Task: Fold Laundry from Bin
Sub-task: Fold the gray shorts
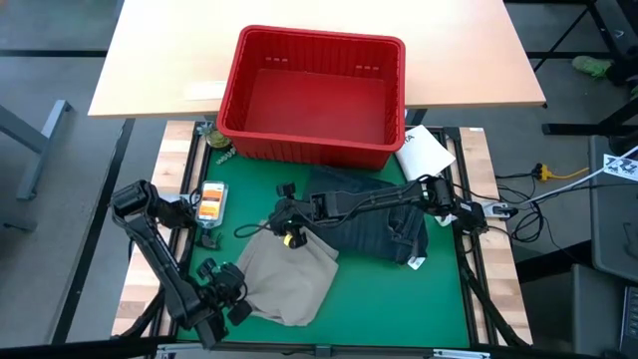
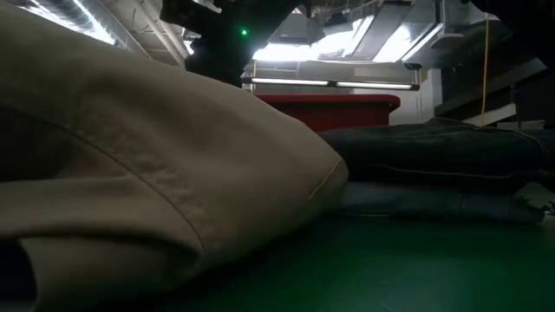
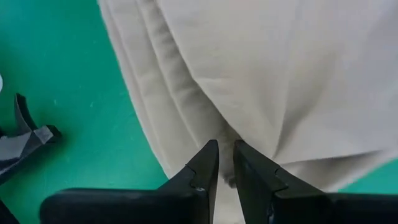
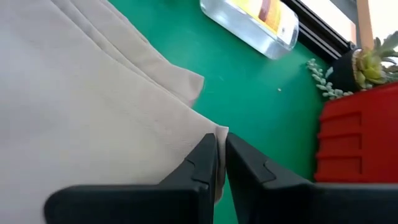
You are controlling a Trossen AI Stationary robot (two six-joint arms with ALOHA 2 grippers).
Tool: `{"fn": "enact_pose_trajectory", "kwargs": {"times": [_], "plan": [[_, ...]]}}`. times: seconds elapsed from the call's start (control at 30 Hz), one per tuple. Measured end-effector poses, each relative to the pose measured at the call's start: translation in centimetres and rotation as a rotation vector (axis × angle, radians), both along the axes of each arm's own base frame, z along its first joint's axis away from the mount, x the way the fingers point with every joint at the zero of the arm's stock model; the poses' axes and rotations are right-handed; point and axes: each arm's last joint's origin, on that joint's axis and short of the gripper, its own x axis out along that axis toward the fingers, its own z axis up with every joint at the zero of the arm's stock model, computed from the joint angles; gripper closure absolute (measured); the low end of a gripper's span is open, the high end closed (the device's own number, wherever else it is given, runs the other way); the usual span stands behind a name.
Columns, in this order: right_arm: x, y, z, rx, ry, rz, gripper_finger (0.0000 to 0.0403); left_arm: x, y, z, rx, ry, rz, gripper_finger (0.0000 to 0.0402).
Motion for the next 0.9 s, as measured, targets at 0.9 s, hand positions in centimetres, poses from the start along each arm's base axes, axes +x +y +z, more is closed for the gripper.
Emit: {"fn": "enact_pose_trajectory", "kwargs": {"times": [0.9], "plan": [[0.03,0.08,0.02,0.01,-0.004,0.01,0.0211,-0.46,-1.0,0.74,-0.159,0.259,-0.125,0.0273]]}}
